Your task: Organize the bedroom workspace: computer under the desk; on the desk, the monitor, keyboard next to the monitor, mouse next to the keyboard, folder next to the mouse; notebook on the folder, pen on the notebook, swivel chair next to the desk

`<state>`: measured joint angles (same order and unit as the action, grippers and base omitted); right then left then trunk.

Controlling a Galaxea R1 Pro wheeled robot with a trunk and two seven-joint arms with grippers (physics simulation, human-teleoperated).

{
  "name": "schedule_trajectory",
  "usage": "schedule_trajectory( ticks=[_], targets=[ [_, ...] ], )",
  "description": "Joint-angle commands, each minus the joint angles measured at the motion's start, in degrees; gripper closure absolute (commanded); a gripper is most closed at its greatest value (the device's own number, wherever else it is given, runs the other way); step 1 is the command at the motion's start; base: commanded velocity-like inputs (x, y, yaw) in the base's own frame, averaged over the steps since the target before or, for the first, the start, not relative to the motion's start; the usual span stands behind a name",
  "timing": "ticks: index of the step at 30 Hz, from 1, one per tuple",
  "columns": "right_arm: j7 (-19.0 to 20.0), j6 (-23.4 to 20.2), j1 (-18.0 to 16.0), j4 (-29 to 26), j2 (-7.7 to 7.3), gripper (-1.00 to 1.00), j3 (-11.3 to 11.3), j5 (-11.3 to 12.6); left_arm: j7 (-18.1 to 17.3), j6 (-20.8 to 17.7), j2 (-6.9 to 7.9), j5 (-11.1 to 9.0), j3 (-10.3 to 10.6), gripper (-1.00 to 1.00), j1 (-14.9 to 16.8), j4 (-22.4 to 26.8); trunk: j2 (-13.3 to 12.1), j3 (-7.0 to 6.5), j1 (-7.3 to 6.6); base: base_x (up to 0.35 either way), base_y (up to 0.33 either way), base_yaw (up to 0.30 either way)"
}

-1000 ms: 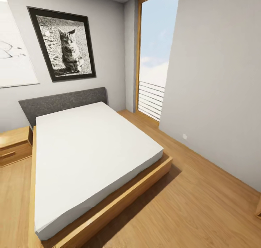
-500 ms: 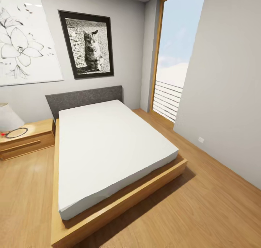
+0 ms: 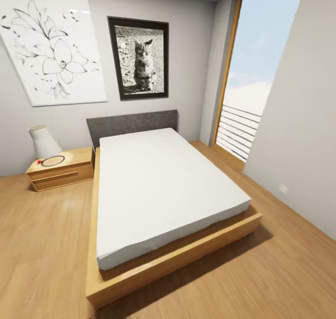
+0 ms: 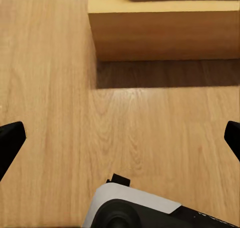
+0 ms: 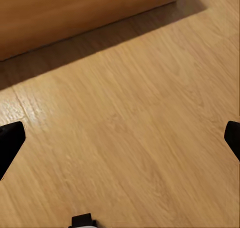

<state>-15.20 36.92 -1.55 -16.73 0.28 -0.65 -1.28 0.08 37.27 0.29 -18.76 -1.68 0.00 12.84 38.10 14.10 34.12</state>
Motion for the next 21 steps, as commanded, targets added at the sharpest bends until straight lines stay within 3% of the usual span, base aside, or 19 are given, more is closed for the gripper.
schedule_trajectory(
  ticks=[1,6,21],
  targets=[
    [-0.2,0.5,0.0,0.1,0.05,-1.00,-0.1,-0.2,0.0,0.1,0.00,0.1,-0.2,-1.00,0.0,0.1,0.1,0.07,0.01,0.000,0.000,0.286],
    [-0.2,2.7,0.0,0.4,0.17,-1.00,0.0,-0.3,0.0,0.1,0.00,0.1,-0.2,-1.00,0.0,0.0,0.1,0.07,0.01,0.000,0.000,0.286],
    [-0.2,4.0,0.0,0.6,0.33,-1.00,0.3,-0.4,0.0,-0.2,0.10,0.1,-0.2,-1.00,0.0,-0.1,0.1,0.07,0.01,0.000,-0.012,0.286]
  ],
)
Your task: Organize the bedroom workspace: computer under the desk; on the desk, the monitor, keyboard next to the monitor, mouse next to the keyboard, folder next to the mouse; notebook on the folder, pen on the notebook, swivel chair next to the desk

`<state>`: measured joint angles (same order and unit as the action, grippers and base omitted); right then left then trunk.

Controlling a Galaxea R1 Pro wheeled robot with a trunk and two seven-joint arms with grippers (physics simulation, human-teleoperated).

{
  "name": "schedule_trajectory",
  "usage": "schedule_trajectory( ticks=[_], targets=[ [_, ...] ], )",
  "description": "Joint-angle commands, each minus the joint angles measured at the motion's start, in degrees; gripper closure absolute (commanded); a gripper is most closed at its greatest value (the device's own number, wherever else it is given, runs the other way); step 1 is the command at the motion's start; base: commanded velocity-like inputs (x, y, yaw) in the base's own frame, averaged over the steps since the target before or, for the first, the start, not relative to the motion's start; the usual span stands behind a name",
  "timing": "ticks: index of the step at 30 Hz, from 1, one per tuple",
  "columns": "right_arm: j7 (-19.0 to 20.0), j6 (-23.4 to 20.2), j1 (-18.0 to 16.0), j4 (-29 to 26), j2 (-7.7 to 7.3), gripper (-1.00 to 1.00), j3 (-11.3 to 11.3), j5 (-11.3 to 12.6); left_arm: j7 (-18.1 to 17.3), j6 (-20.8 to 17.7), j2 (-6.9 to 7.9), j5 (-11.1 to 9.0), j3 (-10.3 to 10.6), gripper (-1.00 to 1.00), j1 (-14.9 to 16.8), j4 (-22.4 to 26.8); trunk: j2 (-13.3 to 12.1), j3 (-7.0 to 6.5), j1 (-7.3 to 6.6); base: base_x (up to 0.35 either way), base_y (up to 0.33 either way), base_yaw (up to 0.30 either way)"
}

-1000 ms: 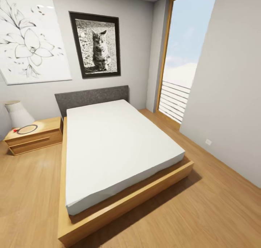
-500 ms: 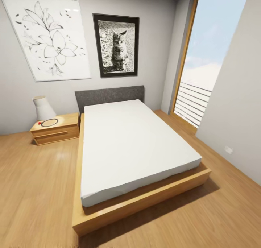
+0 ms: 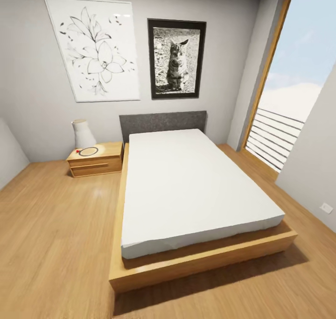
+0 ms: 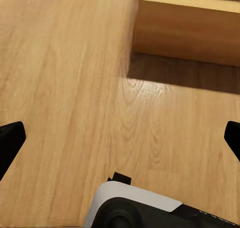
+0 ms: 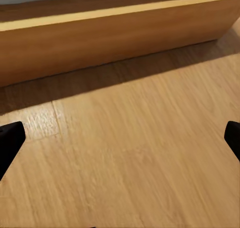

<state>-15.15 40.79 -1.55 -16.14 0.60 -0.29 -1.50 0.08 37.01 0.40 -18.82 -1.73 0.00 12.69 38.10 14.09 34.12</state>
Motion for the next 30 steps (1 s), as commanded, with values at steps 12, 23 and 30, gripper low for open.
schedule_trajectory(
  ticks=[12,23,30],
  targets=[
    [-0.2,0.2,0.0,0.1,0.02,-1.00,0.0,-0.3,0.0,0.0,0.04,0.1,-0.2,-1.00,0.0,0.0,0.1,0.07,0.01,0.000,-0.131,0.287],
    [-1.7,2.4,0.0,0.1,0.11,-1.00,0.1,-0.3,0.0,0.1,0.04,0.1,-0.2,-1.00,0.0,0.0,0.1,0.07,0.01,0.000,-0.002,0.289],
    [-5.3,3.1,0.0,0.1,0.58,-1.00,0.2,-0.4,0.1,0.1,0.03,0.1,-0.2,-1.00,0.0,0.0,0.1,0.07,0.01,0.000,0.000,0.289]
  ],
)
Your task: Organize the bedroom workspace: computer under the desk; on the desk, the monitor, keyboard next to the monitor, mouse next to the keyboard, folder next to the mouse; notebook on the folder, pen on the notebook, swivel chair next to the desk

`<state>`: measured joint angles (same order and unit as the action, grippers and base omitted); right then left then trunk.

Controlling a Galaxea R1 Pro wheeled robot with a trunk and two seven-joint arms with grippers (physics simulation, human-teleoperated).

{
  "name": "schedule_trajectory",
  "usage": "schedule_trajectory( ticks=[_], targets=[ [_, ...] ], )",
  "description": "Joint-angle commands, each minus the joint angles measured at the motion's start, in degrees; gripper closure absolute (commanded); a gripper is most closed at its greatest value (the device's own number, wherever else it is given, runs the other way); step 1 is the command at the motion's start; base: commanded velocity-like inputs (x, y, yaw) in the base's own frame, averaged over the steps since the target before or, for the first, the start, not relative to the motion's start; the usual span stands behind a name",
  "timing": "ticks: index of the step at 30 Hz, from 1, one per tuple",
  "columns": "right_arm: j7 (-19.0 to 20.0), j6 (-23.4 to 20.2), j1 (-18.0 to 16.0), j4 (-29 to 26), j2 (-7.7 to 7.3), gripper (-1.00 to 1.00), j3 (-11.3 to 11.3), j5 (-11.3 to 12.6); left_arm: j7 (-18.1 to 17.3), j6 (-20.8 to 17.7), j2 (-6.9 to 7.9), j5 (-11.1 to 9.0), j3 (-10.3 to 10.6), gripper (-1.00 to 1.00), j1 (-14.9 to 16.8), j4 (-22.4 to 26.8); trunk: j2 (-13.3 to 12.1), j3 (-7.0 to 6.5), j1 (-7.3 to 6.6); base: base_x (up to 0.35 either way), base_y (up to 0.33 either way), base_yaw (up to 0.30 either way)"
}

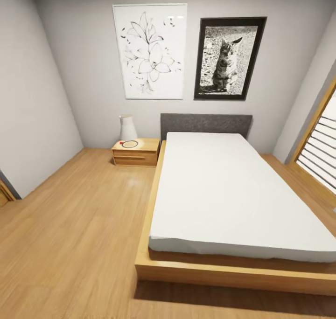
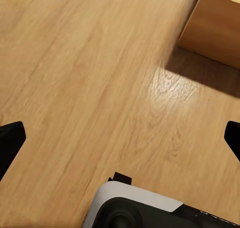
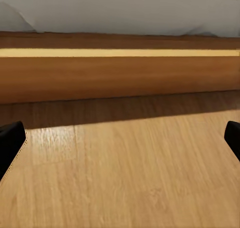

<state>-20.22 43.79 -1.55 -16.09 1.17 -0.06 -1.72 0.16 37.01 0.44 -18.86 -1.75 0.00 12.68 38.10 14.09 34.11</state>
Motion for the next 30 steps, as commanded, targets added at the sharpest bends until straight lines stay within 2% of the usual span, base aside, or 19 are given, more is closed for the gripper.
schedule_trajectory(
  ticks=[1,5,11,23,30],
  targets=[
    [-0.3,0.2,0.0,0.0,0.02,-1.00,0.0,-0.2,0.0,0.1,-0.01,0.1,-0.2,-1.00,0.0,0.1,0.1,0.07,0.01,0.000,0.000,0.289],
    [-0.5,0.5,0.0,0.1,0.05,-1.00,0.0,-0.3,0.0,0.1,-0.05,0.1,-0.2,-1.00,0.0,0.0,0.1,0.07,0.01,0.000,0.000,0.289],
    [-0.6,0.6,0.0,0.1,0.06,-1.00,0.1,-1.8,0.0,0.1,-0.06,0.1,-0.2,-1.00,0.0,0.0,0.1,0.07,0.01,0.000,0.000,0.289],
    [-0.6,0.4,0.0,0.2,0.06,-1.00,0.1,-2.2,0.0,0.1,-0.08,0.1,-0.2,-1.00,0.0,0.0,0.1,0.07,0.01,0.002,0.000,0.289],
    [-0.5,0.3,0.0,0.3,0.06,-1.00,0.1,-2.2,0.0,-0.2,-0.02,0.1,-0.2,-1.00,0.0,0.0,0.1,0.07,0.01,0.232,0.000,0.289]
  ],
)
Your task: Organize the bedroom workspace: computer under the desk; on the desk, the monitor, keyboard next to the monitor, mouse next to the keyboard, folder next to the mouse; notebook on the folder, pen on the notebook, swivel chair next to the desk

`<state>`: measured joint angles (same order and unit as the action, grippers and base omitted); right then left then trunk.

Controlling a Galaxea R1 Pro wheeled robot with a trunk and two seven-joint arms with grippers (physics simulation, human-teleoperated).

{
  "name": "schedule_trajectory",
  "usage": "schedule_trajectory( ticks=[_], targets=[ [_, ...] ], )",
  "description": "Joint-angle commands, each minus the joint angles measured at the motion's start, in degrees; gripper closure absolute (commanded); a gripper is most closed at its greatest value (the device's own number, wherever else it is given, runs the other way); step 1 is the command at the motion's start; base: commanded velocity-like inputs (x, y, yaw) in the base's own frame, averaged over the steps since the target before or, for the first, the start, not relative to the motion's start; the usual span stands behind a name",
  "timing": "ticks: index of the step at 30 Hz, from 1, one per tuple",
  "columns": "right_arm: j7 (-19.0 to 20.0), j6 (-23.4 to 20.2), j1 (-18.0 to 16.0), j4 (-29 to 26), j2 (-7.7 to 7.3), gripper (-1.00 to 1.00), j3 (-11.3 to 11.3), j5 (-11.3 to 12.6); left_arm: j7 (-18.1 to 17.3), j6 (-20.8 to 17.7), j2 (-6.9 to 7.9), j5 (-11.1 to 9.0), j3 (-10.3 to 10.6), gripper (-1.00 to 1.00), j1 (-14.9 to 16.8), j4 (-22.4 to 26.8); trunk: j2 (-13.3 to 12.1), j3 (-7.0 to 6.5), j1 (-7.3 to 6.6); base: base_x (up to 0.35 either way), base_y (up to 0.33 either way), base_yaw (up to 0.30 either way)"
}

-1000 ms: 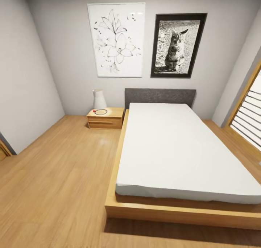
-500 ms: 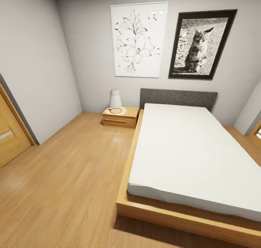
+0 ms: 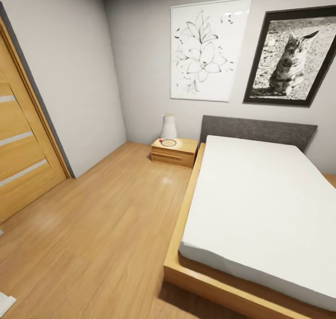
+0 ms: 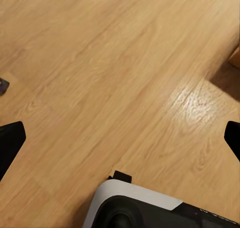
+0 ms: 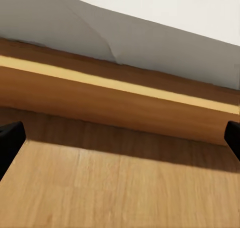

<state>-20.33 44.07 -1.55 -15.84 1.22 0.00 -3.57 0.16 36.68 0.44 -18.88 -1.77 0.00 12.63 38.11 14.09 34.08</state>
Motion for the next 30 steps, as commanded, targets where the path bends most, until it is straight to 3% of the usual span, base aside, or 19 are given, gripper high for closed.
schedule_trajectory(
  ticks=[1,16,30],
  targets=[
    [-0.4,0.1,0.0,0.0,0.01,-1.00,0.0,-0.4,0.0,0.0,-0.01,0.2,-0.2,-1.00,0.0,0.0,0.1,0.07,0.04,0.314,0.000,0.289],
    [-0.4,0.1,0.0,1.5,0.01,-1.00,0.0,-1.7,0.0,-1.7,-0.07,0.2,-0.1,-1.00,0.0,0.1,0.1,0.07,0.04,0.305,-0.041,0.289],
    [-0.4,0.1,0.0,1.5,0.01,-1.00,0.0,-2.0,-0.1,-1.6,-0.08,0.2,-0.1,-1.00,0.0,0.1,0.1,0.07,0.04,-0.012,-0.008,0.289]
  ],
)
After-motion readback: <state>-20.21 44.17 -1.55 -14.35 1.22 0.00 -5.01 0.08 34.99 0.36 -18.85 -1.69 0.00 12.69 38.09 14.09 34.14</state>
